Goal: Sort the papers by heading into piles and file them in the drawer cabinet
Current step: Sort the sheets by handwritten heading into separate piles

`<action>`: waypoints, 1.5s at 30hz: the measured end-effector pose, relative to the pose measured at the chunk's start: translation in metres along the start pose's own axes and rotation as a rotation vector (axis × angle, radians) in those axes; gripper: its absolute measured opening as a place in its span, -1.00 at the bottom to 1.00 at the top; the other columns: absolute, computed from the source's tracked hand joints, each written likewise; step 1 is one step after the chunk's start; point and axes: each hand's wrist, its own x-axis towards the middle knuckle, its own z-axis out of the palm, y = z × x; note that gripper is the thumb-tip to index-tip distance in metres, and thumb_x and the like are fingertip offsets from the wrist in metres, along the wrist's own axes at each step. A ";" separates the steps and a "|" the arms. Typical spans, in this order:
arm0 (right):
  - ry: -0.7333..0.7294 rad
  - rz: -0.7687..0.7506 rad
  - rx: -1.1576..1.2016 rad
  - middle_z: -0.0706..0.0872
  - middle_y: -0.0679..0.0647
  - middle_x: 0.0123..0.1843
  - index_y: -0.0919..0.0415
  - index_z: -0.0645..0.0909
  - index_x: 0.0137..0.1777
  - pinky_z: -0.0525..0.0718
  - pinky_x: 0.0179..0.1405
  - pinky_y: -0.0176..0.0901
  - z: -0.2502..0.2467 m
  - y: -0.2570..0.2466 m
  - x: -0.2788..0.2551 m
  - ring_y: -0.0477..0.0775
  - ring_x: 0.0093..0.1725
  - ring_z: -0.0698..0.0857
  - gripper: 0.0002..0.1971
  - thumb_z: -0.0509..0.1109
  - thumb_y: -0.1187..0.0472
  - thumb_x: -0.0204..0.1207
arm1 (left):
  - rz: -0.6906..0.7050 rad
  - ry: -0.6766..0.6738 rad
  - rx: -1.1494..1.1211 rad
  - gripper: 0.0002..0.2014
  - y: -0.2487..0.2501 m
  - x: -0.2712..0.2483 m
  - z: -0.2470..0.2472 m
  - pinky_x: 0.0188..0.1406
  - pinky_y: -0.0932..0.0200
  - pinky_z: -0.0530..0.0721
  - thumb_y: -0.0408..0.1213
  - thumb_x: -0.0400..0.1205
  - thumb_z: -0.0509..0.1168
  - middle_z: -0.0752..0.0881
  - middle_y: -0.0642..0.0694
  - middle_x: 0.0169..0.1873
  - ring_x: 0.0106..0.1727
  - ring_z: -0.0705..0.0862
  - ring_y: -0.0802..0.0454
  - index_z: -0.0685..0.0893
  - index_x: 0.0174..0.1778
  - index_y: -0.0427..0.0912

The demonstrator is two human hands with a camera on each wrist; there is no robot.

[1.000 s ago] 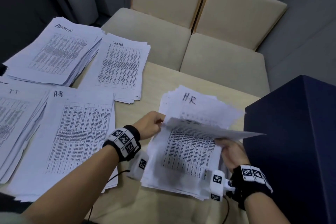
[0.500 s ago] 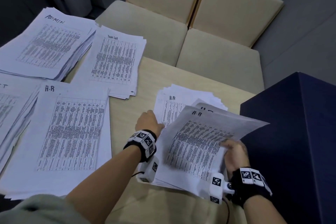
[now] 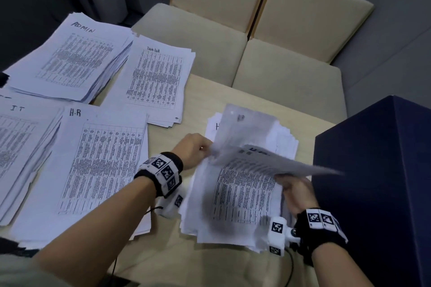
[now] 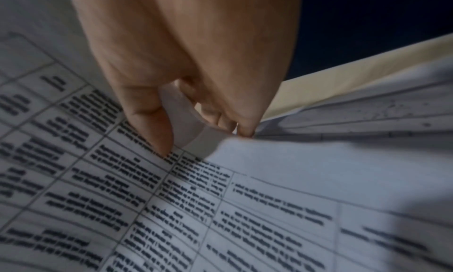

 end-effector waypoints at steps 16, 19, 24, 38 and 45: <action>0.181 -0.055 0.205 0.58 0.23 -0.28 0.31 0.52 0.05 0.66 -0.41 -0.15 -0.012 -0.003 -0.007 0.18 -0.30 0.61 -0.58 0.18 0.62 0.19 | -0.514 0.121 0.231 -0.69 -0.012 0.012 0.041 -0.18 0.09 0.60 0.01 0.60 0.40 0.74 -0.16 -0.08 -0.10 0.69 -0.16 0.62 -0.13 -0.20; 0.163 0.008 0.126 0.60 0.21 -0.27 0.31 0.53 -0.19 0.62 -0.26 -0.05 -0.009 -0.003 -0.006 0.21 -0.20 0.61 -0.73 0.30 0.47 0.06 | -0.485 0.111 0.481 -0.77 -0.008 0.012 0.029 -0.13 0.09 0.60 -0.16 0.72 0.24 0.75 -0.16 -0.02 0.01 0.73 -0.16 0.69 0.05 -0.25; 0.161 0.008 -0.080 0.48 0.14 -0.42 0.36 0.55 -0.18 0.44 -0.46 -0.21 0.003 -0.005 -0.006 0.04 -0.49 0.51 -0.89 0.26 0.52 0.38 | -0.323 0.114 0.736 -0.67 0.013 0.007 0.004 -0.21 0.11 0.53 -0.11 0.79 0.09 0.70 -0.14 -0.16 -0.16 0.65 -0.13 0.71 0.06 -0.22; 0.190 -0.049 0.000 0.70 0.10 -0.57 0.41 0.66 -0.28 0.47 -0.68 -0.37 0.007 -0.011 -0.012 0.06 -0.59 0.61 -0.79 0.26 0.64 0.37 | -0.303 0.203 -0.129 -0.57 -0.010 0.010 0.016 0.22 0.02 0.64 -0.53 0.53 0.21 0.63 -0.17 0.31 0.24 0.65 -0.11 0.60 0.33 -0.19; 0.177 -0.069 0.032 0.66 0.17 -0.31 0.28 0.58 -0.13 0.59 -0.30 -0.11 0.010 -0.018 -0.005 0.11 -0.31 0.65 -0.70 0.18 0.65 0.37 | -0.086 0.188 -0.050 -0.37 -0.011 -0.004 0.026 0.11 0.08 0.66 -0.62 0.37 0.29 0.62 -0.03 0.22 0.19 0.64 -0.05 0.52 0.38 -0.16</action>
